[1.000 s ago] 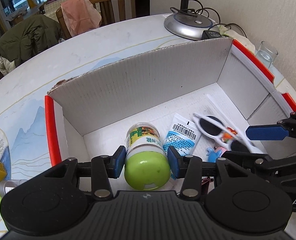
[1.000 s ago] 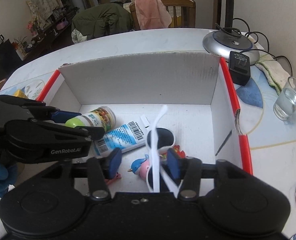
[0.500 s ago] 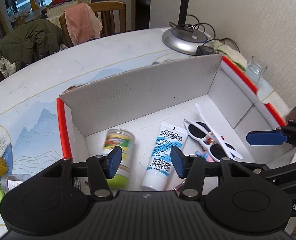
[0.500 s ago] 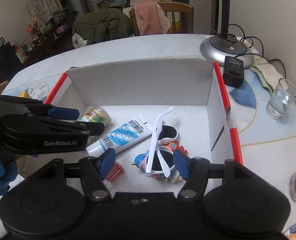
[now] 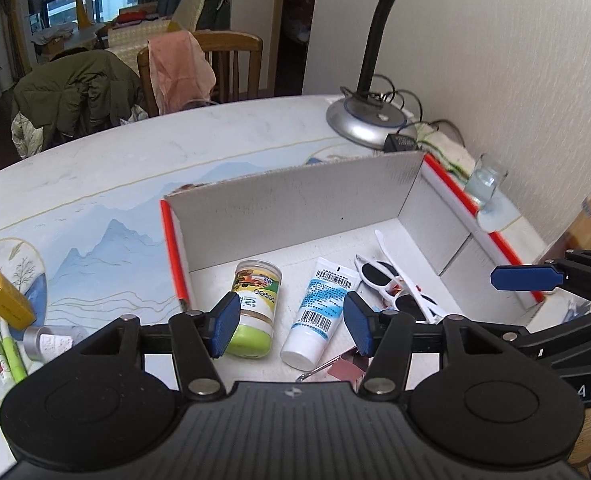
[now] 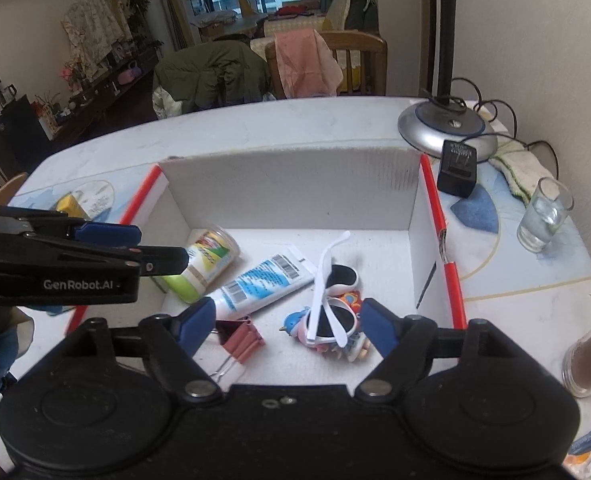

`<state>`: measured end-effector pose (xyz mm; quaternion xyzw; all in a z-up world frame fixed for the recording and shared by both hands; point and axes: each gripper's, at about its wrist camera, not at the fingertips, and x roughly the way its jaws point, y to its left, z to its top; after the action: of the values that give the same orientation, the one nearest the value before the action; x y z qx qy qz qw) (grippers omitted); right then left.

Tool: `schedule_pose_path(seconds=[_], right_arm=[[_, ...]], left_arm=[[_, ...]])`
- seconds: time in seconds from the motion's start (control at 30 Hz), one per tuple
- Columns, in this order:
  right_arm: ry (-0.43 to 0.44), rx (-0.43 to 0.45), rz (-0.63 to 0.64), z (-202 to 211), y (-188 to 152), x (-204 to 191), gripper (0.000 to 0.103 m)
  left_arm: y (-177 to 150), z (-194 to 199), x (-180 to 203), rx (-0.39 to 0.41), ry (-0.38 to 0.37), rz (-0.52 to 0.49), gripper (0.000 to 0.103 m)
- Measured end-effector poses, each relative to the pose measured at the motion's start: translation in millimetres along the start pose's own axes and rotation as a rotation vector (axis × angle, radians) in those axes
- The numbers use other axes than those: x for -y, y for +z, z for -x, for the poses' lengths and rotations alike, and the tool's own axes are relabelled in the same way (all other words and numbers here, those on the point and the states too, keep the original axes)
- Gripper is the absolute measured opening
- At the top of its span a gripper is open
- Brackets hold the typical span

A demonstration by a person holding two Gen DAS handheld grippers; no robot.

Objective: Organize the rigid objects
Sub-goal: 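Withdraw both tools from the box back toward the pile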

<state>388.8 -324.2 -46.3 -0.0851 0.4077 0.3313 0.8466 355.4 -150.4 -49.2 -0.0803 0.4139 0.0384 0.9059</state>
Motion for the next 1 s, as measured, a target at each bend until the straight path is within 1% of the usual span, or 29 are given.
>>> schedule_pose_path(seconds=[0.07,0.1,0.13,0.17,0.3,0.37,0.4,0.5,0.6,0.77,0.87,0.93,1.0], right_arm=[[0.003,0.015,0.003,7,0,-3,0.084],[0.006,0.021,0.002,10,0,-5,0.085],[0.010,0.028,0.000,13,1,-6,0.086],[0.012,0.035,-0.002,16,2,-8,0.087],[0.026,0.065,-0.012,27,2,-18,0.094],[0.031,0.076,-0.022,32,1,-22,0.096],[0.033,0.083,-0.025,33,1,-25,0.097],[0.039,0.099,-0.032,39,0,-36,0.098],[0.038,0.114,-0.036,43,-2,-49,0.100],[0.046,0.122,-0.044,45,-7,-73,0.100],[0.059,0.121,-0.047,44,-10,-91,0.100],[0.067,0.118,-0.047,42,-11,-103,0.100],[0.074,0.111,-0.048,40,-12,-117,0.100]], left_arm=[[-2,10,-3,0.018,-0.004,0.006,0.056],[-4,15,-5,0.025,-0.009,0.009,0.060],[-5,20,-7,0.036,-0.014,0.011,0.066],[-7,26,-8,0.049,-0.015,0.013,0.068],[-15,46,-19,0.081,-0.028,0.026,0.069],[-19,55,-26,0.091,-0.025,0.032,0.073],[-21,59,-30,0.096,-0.027,0.038,0.076],[-27,68,-43,0.101,-0.035,0.054,0.078],[-34,76,-56,0.098,-0.031,0.065,0.083],[-43,90,-82,0.106,-0.039,0.083,0.083],[-47,98,-98,0.114,-0.044,0.091,0.085],[-50,102,-108,0.114,-0.046,0.093,0.094],[-54,108,-119,0.126,-0.050,0.091,0.100]])
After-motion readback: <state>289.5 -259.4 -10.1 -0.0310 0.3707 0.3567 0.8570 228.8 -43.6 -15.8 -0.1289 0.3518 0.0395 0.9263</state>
